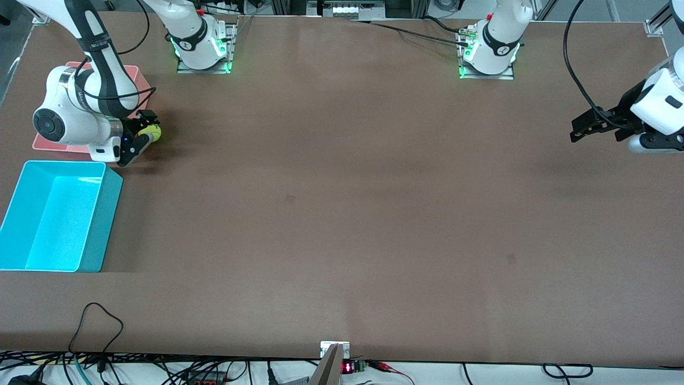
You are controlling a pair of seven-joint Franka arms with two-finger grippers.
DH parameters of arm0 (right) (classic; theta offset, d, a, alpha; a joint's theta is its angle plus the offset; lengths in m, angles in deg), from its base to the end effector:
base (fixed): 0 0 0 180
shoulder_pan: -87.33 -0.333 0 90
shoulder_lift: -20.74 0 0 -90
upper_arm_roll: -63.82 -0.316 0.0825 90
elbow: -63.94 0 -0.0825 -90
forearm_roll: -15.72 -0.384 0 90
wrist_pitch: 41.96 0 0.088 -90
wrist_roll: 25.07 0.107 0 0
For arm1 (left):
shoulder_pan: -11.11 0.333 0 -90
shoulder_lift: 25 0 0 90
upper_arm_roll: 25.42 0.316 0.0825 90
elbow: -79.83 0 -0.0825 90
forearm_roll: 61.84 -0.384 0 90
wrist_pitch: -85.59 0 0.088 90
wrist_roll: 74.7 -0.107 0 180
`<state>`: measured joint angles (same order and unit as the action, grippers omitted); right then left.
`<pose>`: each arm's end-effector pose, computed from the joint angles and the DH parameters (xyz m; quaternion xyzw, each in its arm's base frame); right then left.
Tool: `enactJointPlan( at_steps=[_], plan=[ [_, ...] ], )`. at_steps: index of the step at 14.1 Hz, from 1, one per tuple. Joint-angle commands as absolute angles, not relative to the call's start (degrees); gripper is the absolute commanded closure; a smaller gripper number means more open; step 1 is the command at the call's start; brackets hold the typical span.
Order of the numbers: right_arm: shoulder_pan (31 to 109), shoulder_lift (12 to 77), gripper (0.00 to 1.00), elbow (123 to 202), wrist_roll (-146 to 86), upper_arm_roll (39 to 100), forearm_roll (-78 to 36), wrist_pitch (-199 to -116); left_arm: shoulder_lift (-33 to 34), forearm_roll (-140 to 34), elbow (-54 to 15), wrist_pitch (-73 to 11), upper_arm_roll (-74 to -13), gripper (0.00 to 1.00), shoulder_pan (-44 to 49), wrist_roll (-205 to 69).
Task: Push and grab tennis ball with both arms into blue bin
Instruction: 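Close the right gripper on the tennis ball and lift it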
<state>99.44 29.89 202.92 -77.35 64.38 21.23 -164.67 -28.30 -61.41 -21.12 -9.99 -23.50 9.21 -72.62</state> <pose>0.4266 -0.1002 0.2150 -0.9051 -0.3622 0.2039 0.0889 0.5398 -0.0001 0.5737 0.9997 0.0187 -0.0182 0.0044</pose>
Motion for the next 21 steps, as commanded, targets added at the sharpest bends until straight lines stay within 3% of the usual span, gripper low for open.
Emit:
enactJointPlan(
  at_steps=[1,12,21],
  plan=[
    [100.7,28.3,0.00,205.4,-78.3,63.3,22.1,-165.8,-32.4,-61.4,-26.3,-12.5,-23.5,0.00,9.4,-73.0],
    [102.0,32.2,0.00,205.4,-83.9,63.3,22.7,-172.3,-30.4,-61.5,-23.2,-10.4,-23.3,0.00,9.3,-72.9],
    [104.6,34.5,0.00,205.3,-85.1,63.3,23.3,-172.7,-30.0,-61.5,-23.2,-10.5,-23.0,0.00,9.4,-72.9]
  ],
)
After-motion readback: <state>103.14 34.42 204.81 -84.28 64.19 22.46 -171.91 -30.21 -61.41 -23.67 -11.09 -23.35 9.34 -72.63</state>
